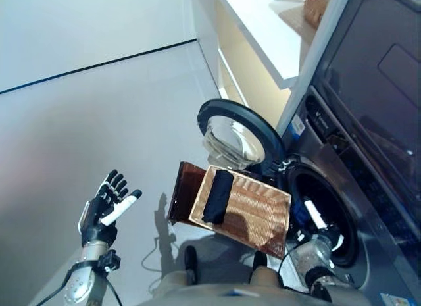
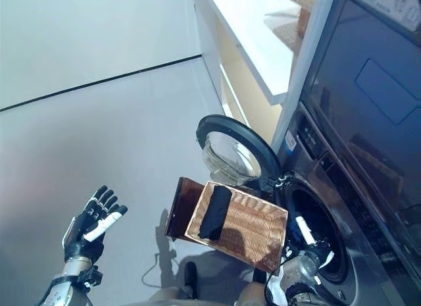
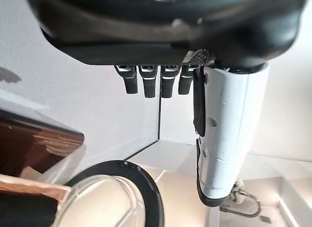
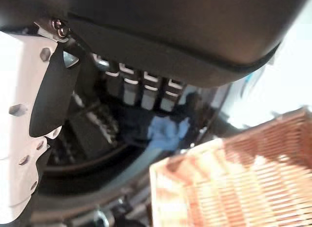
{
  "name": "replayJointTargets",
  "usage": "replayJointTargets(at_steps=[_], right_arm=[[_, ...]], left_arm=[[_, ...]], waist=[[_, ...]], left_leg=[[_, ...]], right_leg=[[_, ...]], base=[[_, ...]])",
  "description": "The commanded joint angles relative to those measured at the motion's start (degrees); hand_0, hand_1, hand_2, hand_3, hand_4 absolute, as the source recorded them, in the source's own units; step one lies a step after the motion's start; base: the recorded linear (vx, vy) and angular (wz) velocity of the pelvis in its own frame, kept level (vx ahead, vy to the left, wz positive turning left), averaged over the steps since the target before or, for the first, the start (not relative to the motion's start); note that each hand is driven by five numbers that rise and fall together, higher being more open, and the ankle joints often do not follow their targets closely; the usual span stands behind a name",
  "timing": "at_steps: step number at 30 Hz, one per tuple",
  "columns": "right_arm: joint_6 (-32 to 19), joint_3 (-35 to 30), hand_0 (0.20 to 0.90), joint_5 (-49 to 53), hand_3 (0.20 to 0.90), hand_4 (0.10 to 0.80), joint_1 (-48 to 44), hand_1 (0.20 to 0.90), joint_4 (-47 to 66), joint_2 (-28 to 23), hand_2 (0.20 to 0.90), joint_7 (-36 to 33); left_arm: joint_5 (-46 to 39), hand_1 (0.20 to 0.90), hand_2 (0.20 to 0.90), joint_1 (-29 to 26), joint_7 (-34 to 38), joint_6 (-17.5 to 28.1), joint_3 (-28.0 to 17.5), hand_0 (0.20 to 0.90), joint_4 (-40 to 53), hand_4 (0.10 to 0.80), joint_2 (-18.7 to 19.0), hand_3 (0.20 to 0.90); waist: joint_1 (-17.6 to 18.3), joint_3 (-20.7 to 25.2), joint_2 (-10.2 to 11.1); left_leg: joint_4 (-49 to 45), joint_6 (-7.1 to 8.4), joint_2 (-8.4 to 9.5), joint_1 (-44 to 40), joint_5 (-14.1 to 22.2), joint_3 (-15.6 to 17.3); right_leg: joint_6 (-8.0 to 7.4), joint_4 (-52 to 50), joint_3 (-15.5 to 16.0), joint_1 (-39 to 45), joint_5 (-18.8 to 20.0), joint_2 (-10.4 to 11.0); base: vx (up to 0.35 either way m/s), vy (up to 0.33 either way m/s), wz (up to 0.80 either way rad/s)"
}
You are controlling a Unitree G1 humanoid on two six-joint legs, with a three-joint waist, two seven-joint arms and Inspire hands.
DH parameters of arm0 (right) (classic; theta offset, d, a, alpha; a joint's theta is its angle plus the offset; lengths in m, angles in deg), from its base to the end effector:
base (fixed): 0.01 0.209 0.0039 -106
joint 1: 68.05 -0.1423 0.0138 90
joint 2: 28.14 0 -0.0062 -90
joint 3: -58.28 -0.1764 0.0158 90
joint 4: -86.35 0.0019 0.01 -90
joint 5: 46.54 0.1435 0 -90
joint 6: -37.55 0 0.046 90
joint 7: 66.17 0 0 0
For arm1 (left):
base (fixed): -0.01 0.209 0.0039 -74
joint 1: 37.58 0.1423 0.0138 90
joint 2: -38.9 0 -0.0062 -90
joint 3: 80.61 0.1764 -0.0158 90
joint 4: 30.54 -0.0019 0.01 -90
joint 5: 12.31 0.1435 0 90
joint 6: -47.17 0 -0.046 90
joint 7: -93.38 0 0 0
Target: Pick up the clothes and place them into the washing machine
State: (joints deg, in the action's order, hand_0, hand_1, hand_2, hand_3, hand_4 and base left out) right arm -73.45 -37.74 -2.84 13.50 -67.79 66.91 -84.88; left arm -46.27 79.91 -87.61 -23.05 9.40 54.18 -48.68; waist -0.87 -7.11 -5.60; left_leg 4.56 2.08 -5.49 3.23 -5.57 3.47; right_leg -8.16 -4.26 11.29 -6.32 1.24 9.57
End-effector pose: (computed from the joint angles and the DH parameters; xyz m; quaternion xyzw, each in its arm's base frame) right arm 0.1525 -0.2300 -0.0790 0.1841 0.2718 -0.4351 0.8384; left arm 0.0892 0.2361 -0.0082 -0.1083 0.0894 0.1273 0.9819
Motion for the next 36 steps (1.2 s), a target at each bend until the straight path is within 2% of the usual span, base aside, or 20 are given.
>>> replayJointTargets(at_steps=[1, 6, 11, 15, 20, 28, 36], right_arm=[[-1.0, 2.7, 0.900, -7.5, 0.900, 0.800, -1.8, 0.900, 2.7, -1.3, 0.900, -1.4], [0.1, 3.9, 0.900, -9.4, 0.900, 0.800, -2.0, 0.900, 1.2, -0.7, 0.900, -1.8], [2.0, 8.3, 0.900, -14.5, 0.900, 0.800, -1.3, 0.900, 1.8, -0.3, 0.900, -0.5], [2.3, 10.1, 0.900, -12.8, 0.900, 0.800, -0.5, 0.900, 2.6, 1.5, 0.900, 1.9], [3.9, 13.9, 0.900, -15.6, 0.900, 0.800, -2.4, 0.900, 0.8, 3.7, 0.900, 2.8], [6.0, 15.0, 0.900, -17.7, 0.900, 0.800, -6.7, 0.900, -4.7, 7.6, 0.900, 0.3], [9.1, 16.2, 0.900, -24.0, 0.900, 0.800, -10.2, 0.900, -9.4, 8.8, 0.900, -3.0]], left_arm=[[2.4, 0.900, 0.900, -0.8, 0.5, 3.5, -5.4, 0.900, 3.7, 0.800, 0.7, 0.900], [3.9, 0.900, 0.900, -0.2, 0.9, 3.2, -5.4, 0.900, 2.8, 0.800, 0.7, 0.900], [6.4, 0.900, 0.900, -0.2, 1.0, 2.5, -4.8, 0.900, 0.9, 0.800, 0.5, 0.900], [6.5, 0.900, 0.900, -0.2, 0.9, 1.9, -4.6, 0.900, -0.3, 0.800, 0.0, 0.900], [6.4, 0.900, 0.900, -0.3, 0.9, 1.5, -4.1, 0.900, 0.2, 0.800, 0.0, 0.900], [5.7, 0.900, 0.900, 0.2, 0.9, 1.2, -3.3, 0.900, 2.7, 0.800, 2.3, 0.900], [5.0, 0.900, 0.900, 0.0, 0.9, 0.8, -3.9, 0.900, 5.6, 0.800, 6.6, 0.900]], waist=[[-1.4, 1.5, 1.9], [-1.9, 2.6, 2.5], [-2.8, 3.4, 3.6], [-3.5, 3.9, 4.4], [-5.1, 4.3, 5.3], [-8.5, 4.1, 6.7], [-12.5, 2.2, 8.6]], left_leg=[[0.4, 7.43, -5.57, -3.2, 1.1, -1.8], [0.4, 7.24, -5.62, -4.5, 1.5, -1.7], [0.4, 7.26, -5.74, -5.0, 1.8, -1.8], [0.4, 6.97, -5.66, -5.3, 2.1, -1.8], [0.4, 6.67, -5.49, -5.7, 2.5, -2.0], [0.4, 6.42, -4.93, -4.7, 3.0, -3.1], [0.4, 6.08, -3.88, -0.7, 2.3, -6.0]], right_leg=[[-3.75, 2.3, -0.5, 2.8, 2.3, 4.6], [-3.89, 3.6, 0.1, 5.0, 2.5, 4.5], [-4.09, 5.0, 0.8, 6.5, 3.1, 4.2], [-4.21, 5.8, 1.4, 7.4, 3.5, 4.1], [-4.45, 6.7, 2.2, 8.6, 3.8, 4.1], [-5.12, 8.3, 4.5, 10.1, 4.8, 4.7], [-5.68, 8.6, 7.4, 9.3, 5.5, 5.1]], base=[[0.086, -0.016, -0.08], [0.064, -0.011, -0.02], [0.035, -0.005, 0.01], [0.024, -0.003, -0.01], [0.045, 0.006, 0.04], [0.017, 0.004, 0.09], [-0.039, -0.018, 0.29]])
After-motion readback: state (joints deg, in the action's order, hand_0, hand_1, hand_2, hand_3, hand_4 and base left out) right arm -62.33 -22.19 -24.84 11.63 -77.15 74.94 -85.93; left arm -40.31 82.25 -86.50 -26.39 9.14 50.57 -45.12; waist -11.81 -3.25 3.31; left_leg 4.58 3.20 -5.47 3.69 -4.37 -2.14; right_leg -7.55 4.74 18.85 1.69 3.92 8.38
